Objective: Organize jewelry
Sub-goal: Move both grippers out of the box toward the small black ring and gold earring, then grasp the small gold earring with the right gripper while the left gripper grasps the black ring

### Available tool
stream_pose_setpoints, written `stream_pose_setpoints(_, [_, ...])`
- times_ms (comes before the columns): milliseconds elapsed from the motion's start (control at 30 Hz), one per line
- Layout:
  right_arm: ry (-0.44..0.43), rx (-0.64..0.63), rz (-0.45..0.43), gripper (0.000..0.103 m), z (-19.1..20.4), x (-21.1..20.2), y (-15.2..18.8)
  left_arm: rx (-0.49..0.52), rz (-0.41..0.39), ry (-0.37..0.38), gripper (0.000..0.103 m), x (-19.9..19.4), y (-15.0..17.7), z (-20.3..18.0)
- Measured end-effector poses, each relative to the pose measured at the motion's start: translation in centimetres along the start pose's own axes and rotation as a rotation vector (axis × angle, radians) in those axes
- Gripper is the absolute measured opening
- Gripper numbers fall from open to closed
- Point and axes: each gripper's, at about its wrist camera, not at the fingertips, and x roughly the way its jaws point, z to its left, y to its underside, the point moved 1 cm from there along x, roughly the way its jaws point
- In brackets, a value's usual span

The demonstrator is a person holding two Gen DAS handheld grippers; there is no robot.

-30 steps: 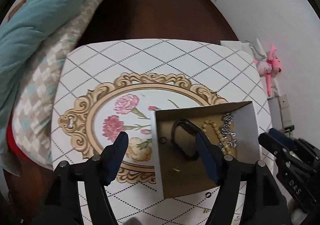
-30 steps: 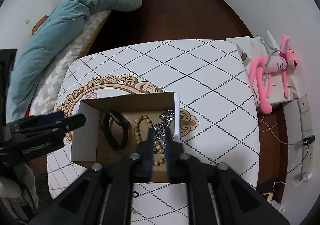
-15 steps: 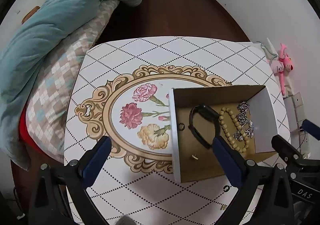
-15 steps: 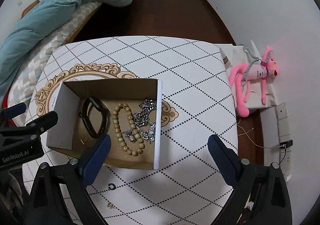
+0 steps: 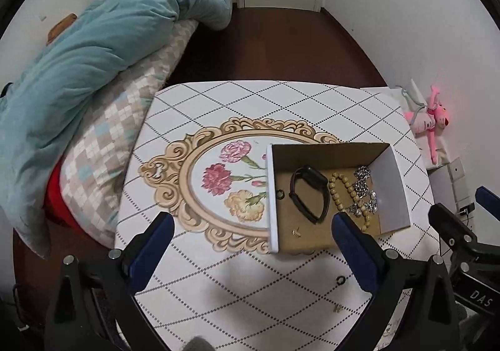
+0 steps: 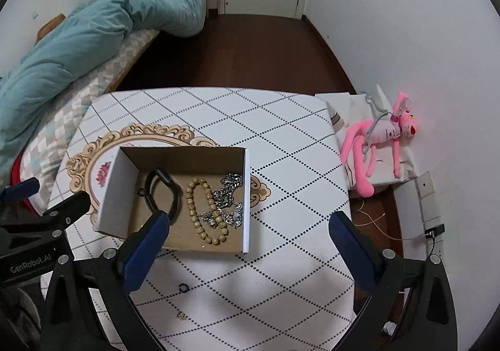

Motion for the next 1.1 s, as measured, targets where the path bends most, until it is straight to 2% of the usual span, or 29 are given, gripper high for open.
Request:
stream_pose_setpoints(67, [-0.006, 0.013, -0.01, 0.103, 0.0, -0.8, 1.0, 0.0, 0.001, 0.0, 0.103, -0.3, 0.9, 0.2])
stream_pose_setpoints(200, [-0.025, 0.038, 0.016, 0.103, 0.1, -0.9, 4.0, 0.014, 0.017, -0.064, 0.103, 0.3, 4.0, 0.9])
stream_pose_setpoints(300, [-0.033, 0.037, 0.054, 0.103, 0.7, 0.2, 6.6, 0.02, 0.075, -0.076, 0.103, 2.1, 7.1, 1.4])
stream_pose_setpoints(433, [-0.089, 0.049, 0.128, 0.101, 1.9, 2.8, 10.5, 0.039, 0.157, -0.089, 0.103, 4.7, 10.8, 1.9])
stream_pose_setpoints(500, [-0.106, 0.052, 0.146, 0.093, 2.6, 3.6, 12.0, 0.046, 0.189, -0.101, 0.103, 5.8, 12.3, 2.1])
stream_pose_setpoints(567, [-0.137, 0.052, 0.163, 0.079, 3.4, 4.6, 13.5, 0.045, 0.209, -0.107, 0.103, 6.5, 13.3, 2.5])
stream_pose_setpoints(700, [-0.175, 0.048, 0.167, 0.066, 4.8, 5.4, 14.9, 0.038, 0.231, -0.123, 0.103, 7.2, 14.4, 3.1])
stream_pose_setpoints(800, [-0.191, 0.044, 0.16, 0.052, 5.5, 5.8, 15.4, 0.031, 0.23, -0.12, 0.103, 7.2, 14.5, 3.4])
stream_pose_setpoints(867, [-0.198, 0.041, 0.176, 0.038, 5.9, 6.3, 15.8, 0.029, 0.228, -0.121, 0.103, 7.1, 14.5, 3.4])
stream_pose_setpoints(1000, [-0.154, -0.004, 0.149, 0.027, 6.9, 6.2, 16.1, 0.024, 0.226, -0.12, 0.103, 7.2, 14.5, 3.5])
stream_pose_setpoints(1033, [-0.15, -0.009, 0.148, 0.013, 6.9, 6.3, 16.1, 0.025, 0.226, -0.12, 0.103, 7.3, 14.4, 3.7])
stream_pose_setpoints(1100, [-0.156, -0.012, 0.143, 0.013, 6.9, 6.4, 16.0, 0.028, 0.224, -0.123, 0.103, 7.3, 14.4, 3.6])
